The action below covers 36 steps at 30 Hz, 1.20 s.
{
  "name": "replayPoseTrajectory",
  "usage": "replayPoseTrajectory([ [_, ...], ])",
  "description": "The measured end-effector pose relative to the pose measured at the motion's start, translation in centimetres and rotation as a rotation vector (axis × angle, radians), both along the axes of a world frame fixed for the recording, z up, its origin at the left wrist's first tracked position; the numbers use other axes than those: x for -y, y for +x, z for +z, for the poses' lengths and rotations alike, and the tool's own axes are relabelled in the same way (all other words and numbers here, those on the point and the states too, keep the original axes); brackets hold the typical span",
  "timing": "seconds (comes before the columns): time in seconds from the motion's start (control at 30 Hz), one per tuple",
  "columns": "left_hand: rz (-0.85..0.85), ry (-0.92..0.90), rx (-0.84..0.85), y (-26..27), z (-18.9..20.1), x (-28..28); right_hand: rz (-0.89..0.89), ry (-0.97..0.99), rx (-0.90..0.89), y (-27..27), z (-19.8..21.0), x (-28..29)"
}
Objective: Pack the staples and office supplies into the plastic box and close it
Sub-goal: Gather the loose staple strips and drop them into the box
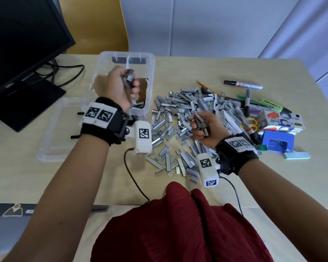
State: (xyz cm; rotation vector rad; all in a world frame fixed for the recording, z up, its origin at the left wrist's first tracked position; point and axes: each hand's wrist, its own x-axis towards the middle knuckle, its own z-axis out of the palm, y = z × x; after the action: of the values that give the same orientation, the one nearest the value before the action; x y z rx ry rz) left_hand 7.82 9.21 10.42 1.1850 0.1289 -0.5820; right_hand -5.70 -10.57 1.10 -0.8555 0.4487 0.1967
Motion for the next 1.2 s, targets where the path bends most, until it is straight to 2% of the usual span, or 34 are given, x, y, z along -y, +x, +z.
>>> replayPoseTrajectory([
  [0.1,0.163,0.117,-0.164,1.7,-0.3,-0.4,0.007,-0.01,-0.015,0.2,0.0,-0.1],
  [0.17,0.178,0.195,-0.246,2.7,-1.1,-0.3,0.015,-0.026,-0.035,0.3,0.0,-0.3],
  [0.3,-0.071,0.523,-0.203,3.4,-1.6,0.2,0.051,-0.065,-0.051,0.5,0.5,-0.7],
  [0.37,-0.148,0.585,-0.177,3.2,-1.7,0.5,0.081,-0.103,-0.055,0.7,1.0,-1.0],
  [0.43,-0.115,0.611,-0.086,2.5,-1.2,0.8,0.103,-0.143,-0.059,1.1,1.6,-1.3],
  [0.5,0.039,0.647,0.057,2.2,-0.9,0.6,0.135,-0.192,-0.05,1.7,2.5,-1.8],
  [0.6,0.262,0.861,0.311,2.8,-0.7,-1.2,0.199,-0.246,-0.005,3.4,4.5,-3.1],
  [0.67,0.365,1.036,0.358,3.2,-0.9,-2.7,0.239,-0.279,0.032,4.8,6.0,-4.2],
  [0.73,0.369,1.205,0.37,2.9,-1.5,-3.9,0.288,-0.331,0.073,6.6,7.6,-5.6],
  [0.8,0.298,1.301,0.386,2.5,-2.5,-4.7,0.325,-0.447,0.123,8.5,8.8,-7.0],
  [0.9,0.248,1.332,0.427,2.1,-3.8,-5.5,0.367,-0.687,0.211,11.2,9.9,-9.1],
  [0.97,0.261,1.335,0.426,2.1,-4.2,-5.6,0.436,-0.908,0.236,12.7,9.9,-10.5],
  [1.1,0.291,1.369,0.418,1.9,-4.5,-5.3,0.657,-1.542,0.342,14.2,8.9,-12.4],
  [1.2,0.305,1.376,0.42,1.7,-4.7,-5.1,0.782,-1.704,0.424,14.1,8.1,-12.9],
])
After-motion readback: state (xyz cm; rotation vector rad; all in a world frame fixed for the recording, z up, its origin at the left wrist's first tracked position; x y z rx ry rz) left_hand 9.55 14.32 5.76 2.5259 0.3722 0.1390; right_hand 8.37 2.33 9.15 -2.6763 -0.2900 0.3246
